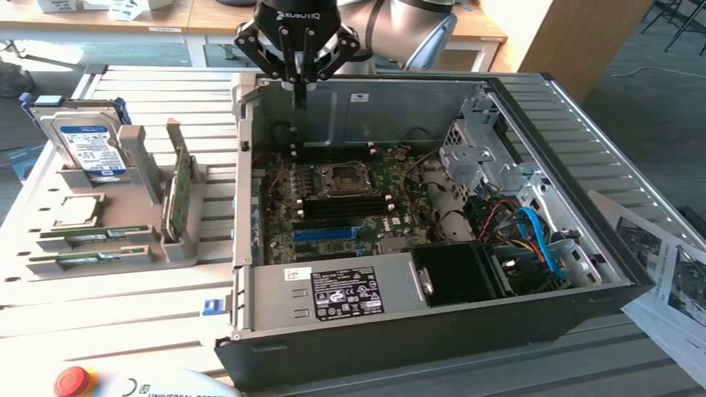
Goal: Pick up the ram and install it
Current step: 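Reach for the ram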
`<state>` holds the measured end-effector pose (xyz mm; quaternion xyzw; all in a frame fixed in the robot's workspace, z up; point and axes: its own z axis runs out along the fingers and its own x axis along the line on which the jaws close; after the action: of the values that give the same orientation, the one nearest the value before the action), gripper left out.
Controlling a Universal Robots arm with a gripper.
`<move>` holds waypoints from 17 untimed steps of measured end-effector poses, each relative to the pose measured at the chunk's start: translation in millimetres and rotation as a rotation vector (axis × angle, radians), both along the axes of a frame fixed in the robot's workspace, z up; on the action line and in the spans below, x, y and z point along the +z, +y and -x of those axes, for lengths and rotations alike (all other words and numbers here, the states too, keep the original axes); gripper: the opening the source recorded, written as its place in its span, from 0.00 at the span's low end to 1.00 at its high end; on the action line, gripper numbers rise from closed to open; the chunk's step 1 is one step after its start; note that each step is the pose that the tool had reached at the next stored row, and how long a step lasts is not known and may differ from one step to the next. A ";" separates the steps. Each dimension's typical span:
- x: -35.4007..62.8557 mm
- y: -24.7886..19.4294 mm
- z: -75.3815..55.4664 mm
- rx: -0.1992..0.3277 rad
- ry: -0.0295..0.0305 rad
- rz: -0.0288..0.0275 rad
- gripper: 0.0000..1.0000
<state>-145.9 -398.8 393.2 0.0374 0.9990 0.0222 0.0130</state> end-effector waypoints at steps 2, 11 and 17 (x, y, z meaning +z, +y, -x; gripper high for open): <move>0.0 0.0 2.7 0.000 0.0000 0.0001 0.11; 0.0 0.0 17.4 0.000 0.0001 0.0001 0.11; 0.0 0.0 28.4 0.000 0.0001 0.0001 0.11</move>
<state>-174.3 -398.9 393.3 0.0374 0.9990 0.0221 0.0130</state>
